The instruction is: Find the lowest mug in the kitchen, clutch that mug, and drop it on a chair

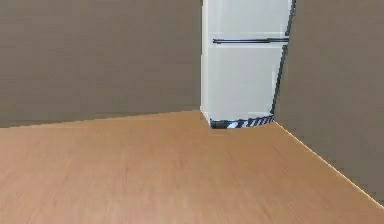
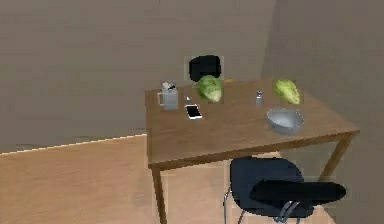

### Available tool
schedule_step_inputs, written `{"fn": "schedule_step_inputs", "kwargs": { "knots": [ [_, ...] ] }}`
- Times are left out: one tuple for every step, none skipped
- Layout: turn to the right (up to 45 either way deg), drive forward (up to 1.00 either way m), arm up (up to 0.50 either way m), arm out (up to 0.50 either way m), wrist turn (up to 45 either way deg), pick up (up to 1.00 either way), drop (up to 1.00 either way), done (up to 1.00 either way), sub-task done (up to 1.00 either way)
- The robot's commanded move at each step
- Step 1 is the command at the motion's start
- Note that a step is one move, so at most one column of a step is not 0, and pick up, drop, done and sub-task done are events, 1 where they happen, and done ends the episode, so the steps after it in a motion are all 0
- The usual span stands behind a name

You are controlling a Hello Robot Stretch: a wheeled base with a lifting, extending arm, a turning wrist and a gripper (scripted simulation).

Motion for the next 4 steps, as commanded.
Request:
{"fn": "schedule_step_inputs", "kwargs": {
  "knots": [
    [45.0, 0.00, 0.00, 0.00, 0.0, 0.00, 0.00, 0.00, 0.00],
    [9.0, 0.00, 0.00, 0.00, 0.0, 0.00, 0.00, 0.00, 0.00],
    [0.0, 0.60, 0.00, 0.00, 0.0, 0.00, 0.00, 0.00, 0.00],
    [18.0, 0.00, 0.00, 0.00, 0.0, 0.00, 0.00, 0.00, 0.00]
  ]
}}
